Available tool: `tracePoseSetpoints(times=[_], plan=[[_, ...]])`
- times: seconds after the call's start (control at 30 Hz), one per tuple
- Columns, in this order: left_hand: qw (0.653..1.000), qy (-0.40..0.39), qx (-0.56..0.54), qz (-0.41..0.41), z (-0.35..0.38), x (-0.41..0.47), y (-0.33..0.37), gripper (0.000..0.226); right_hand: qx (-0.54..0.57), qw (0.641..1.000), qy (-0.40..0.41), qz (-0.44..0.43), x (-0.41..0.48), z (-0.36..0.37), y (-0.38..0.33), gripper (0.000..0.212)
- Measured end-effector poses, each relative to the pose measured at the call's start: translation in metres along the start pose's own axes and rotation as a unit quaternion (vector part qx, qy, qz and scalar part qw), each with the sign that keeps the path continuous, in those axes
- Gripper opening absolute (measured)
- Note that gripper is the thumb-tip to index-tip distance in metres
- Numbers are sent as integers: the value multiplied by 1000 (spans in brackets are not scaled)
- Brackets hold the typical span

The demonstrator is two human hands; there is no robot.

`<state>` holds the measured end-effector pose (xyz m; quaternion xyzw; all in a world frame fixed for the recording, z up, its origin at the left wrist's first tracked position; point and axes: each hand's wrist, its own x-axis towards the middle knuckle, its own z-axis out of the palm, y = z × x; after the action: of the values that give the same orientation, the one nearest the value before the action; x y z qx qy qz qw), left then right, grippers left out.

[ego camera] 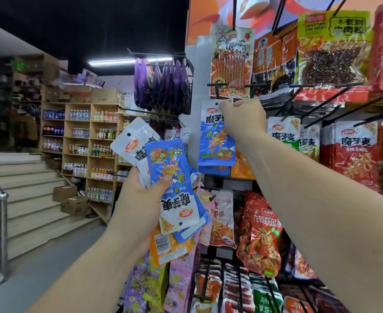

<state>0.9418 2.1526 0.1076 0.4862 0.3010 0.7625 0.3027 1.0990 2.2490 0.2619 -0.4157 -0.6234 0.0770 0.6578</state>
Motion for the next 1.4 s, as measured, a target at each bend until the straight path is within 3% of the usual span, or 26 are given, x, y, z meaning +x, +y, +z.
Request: tracePoseSetpoints(times=[0.47, 0.7, 0.83, 0.93, 1.07, 1.23, 1.33, 1.4], plan=[[1000, -2, -2, 2, -2, -5, -2, 20, -11, 1000, 16, 21, 10, 5, 4, 56], [1000, -10, -3, -4, -3, -8, -5, 22, -141, 990, -12, -21, 12, 5, 22, 54], [1000, -8, -4, -6, -2, -9, -8, 22, -198, 973, -20, -117, -1, -2, 34, 28], [1000, -14, -9, -6, 0, -11, -9, 23, -234, 947, -34, -215, -15, -13, 43, 49], [1000, -11, -21, -17, 1, -11, -12, 21, -427, 830, -35, -357, -23, -22, 59, 66], [999, -19, -41, -18, 3, -11, -12, 23, -563, 737, -152, -341, -16, -22, 65, 73], [999, -16, -46, -23, 2, -11, -11, 23, -584, 727, -170, -319, -20, -22, 62, 71], [998, -19, -48, -25, 2, -13, -10, 24, -501, 774, -119, -368, -32, -20, 57, 56]])
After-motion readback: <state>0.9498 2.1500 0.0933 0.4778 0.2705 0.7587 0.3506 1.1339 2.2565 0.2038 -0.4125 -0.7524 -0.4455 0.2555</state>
